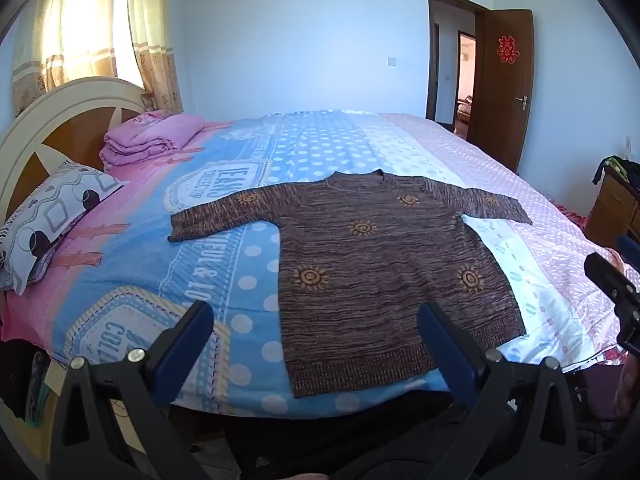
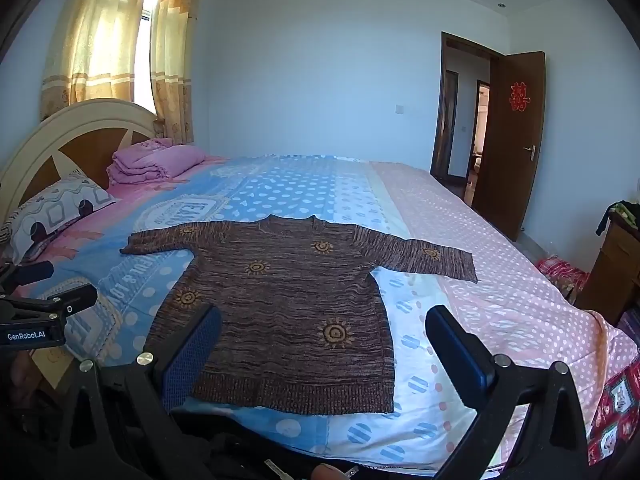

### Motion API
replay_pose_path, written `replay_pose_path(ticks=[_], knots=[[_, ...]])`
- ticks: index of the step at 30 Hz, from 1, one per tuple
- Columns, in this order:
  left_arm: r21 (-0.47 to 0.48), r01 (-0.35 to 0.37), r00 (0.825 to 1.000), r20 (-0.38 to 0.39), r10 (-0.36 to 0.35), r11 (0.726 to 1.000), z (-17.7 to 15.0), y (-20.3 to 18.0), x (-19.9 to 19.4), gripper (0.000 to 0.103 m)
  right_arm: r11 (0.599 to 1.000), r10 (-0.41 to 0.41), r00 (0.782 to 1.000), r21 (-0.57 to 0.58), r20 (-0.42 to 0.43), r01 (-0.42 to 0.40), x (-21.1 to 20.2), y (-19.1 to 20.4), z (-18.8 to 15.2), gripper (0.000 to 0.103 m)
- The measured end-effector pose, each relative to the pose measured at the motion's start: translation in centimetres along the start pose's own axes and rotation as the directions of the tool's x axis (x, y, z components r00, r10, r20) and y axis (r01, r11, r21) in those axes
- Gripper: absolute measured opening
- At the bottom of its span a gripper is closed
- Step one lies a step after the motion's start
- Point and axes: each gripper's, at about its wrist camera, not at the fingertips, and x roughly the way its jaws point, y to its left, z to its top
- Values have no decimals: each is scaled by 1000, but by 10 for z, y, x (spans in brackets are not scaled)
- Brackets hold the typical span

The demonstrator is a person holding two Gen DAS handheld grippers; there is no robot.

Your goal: Fold small clothes

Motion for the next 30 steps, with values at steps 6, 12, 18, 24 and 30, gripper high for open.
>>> replay_pose_path(ticks=[6, 12, 18, 24, 30], knots=[[-21, 5, 1000, -28, -5, 1000, -1, 6, 5, 103, 1000, 1, 1000, -1, 4, -1, 2, -3, -7, 102], [-23, 1, 999, -34, -2, 1000, -1, 7, 8, 103, 1000, -9, 1000, -4, -8, 9, 5, -3, -6, 102], [-18, -3, 999, -36, 2, 1000, -2, 7, 9, 103, 1000, -11, 1000, 3, -25, 11, 9, -4, -5, 102], [-22, -2, 999, -43, 1, 1000, -1, 8, 10, 103, 1000, -12, 1000, 10, -29, 13, 11, -5, -6, 102], [-26, 1, 999, -46, -2, 1000, -1, 10, 10, 103, 1000, -13, 999, 13, -31, 14, 11, -6, -6, 102]])
